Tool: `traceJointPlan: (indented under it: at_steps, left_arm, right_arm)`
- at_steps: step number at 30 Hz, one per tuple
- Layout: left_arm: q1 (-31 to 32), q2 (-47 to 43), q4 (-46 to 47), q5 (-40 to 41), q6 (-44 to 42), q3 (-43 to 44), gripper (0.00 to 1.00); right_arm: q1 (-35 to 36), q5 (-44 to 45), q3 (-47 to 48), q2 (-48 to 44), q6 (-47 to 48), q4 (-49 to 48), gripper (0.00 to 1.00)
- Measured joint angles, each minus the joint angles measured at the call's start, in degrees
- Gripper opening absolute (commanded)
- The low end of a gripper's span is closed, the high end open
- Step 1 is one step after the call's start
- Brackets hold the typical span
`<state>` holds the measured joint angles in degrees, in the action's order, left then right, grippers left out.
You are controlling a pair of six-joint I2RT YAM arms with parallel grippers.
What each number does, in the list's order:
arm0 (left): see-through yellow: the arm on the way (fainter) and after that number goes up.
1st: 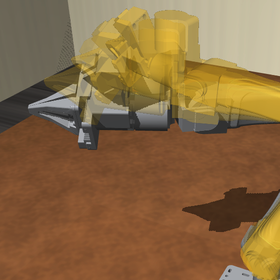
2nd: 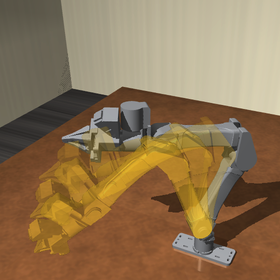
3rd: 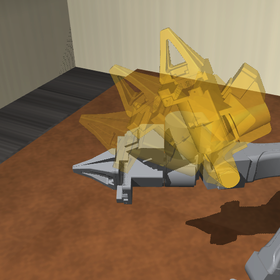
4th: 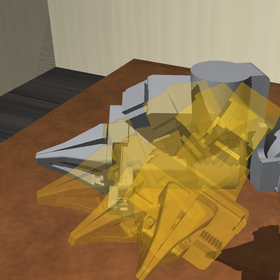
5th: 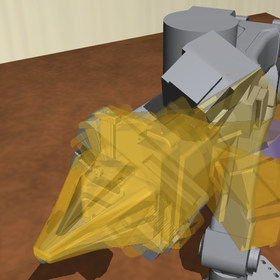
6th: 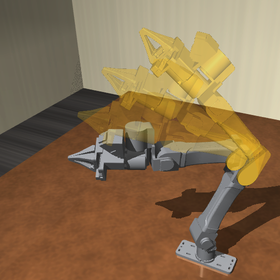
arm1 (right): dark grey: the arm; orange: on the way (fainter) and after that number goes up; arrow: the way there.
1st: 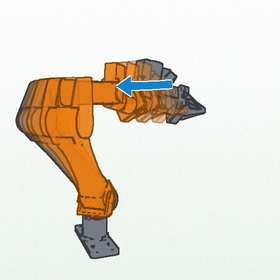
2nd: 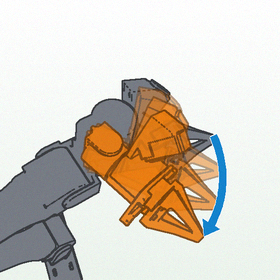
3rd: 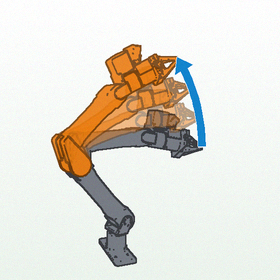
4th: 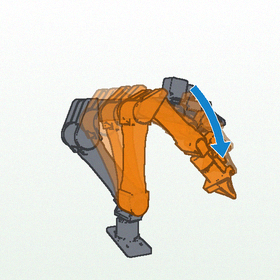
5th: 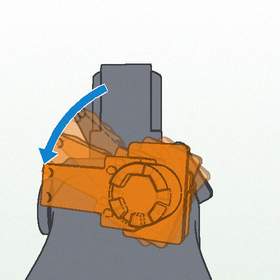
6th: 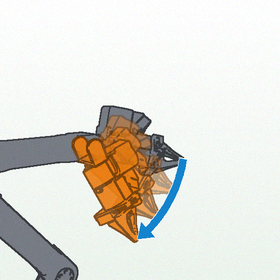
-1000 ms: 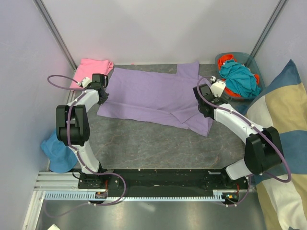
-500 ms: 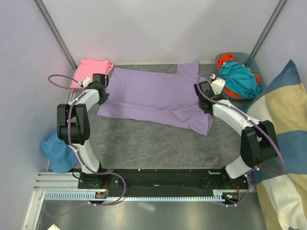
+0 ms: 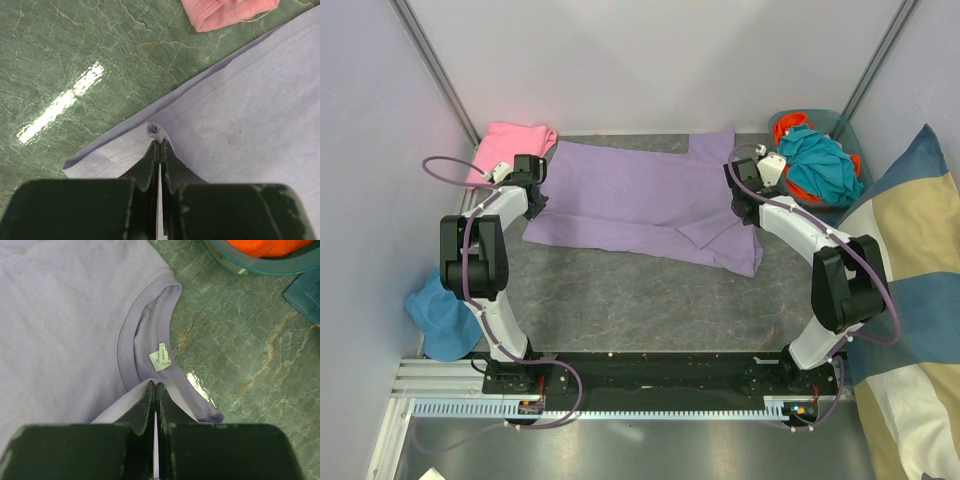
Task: Fold and stack the t-shirts
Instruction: Fold the flattened tshirt in 1/3 of the way
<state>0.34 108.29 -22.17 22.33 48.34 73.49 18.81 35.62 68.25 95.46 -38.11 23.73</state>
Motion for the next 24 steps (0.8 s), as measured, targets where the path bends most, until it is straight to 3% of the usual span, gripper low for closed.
traceJointPlan:
  at_steps: [13, 15, 16, 18, 20, 21, 22, 24]
  left_arm:
    - [0.0, 1.0, 0.0, 0.0, 0.0, 0.0, 0.02]
    - [0.0, 1.1, 0.0, 0.0, 0.0, 0.0, 0.07]
    - [0.0, 1.1, 0.0, 0.0, 0.0, 0.0, 0.10]
    - [0.0, 1.3, -0.1, 0.0, -0.2, 0.2, 0.31]
    - [0.0, 1.4, 0.0, 0.0, -0.8, 0.5, 0.72]
    - [0.0, 1.4, 0.0, 0.0, -0.9, 0.7, 0.84]
    - [0.0, 1.4, 0.0, 0.1, -1.3, 0.8, 0.95]
    - [0.0, 1.3, 0.0, 0.1, -1.7, 1.1, 1.00]
  right_arm:
    - [-1.6, -1.4, 2.1, 4.8, 0.8, -0.8, 0.00]
    - [-2.0, -1.4, 2.8, 5.6, 1.0, -0.9, 0.09]
    - [-2.2, -1.4, 3.1, 6.0, 1.1, -1.0, 0.29]
    - [-2.9, -1.6, 4.2, 6.9, 2.1, -1.1, 0.54]
    - [-3.8, -1.7, 5.8, 8.0, 2.4, -1.5, 0.66]
    - [-4.4, -1.7, 6.9, 8.7, 3.3, -1.8, 0.74]
    - [-4.9, -1.7, 7.9, 9.3, 4.1, -2.1, 0.77]
    - [-5.8, -1.8, 9.6, 9.9, 5.7, -2.8, 0.79]
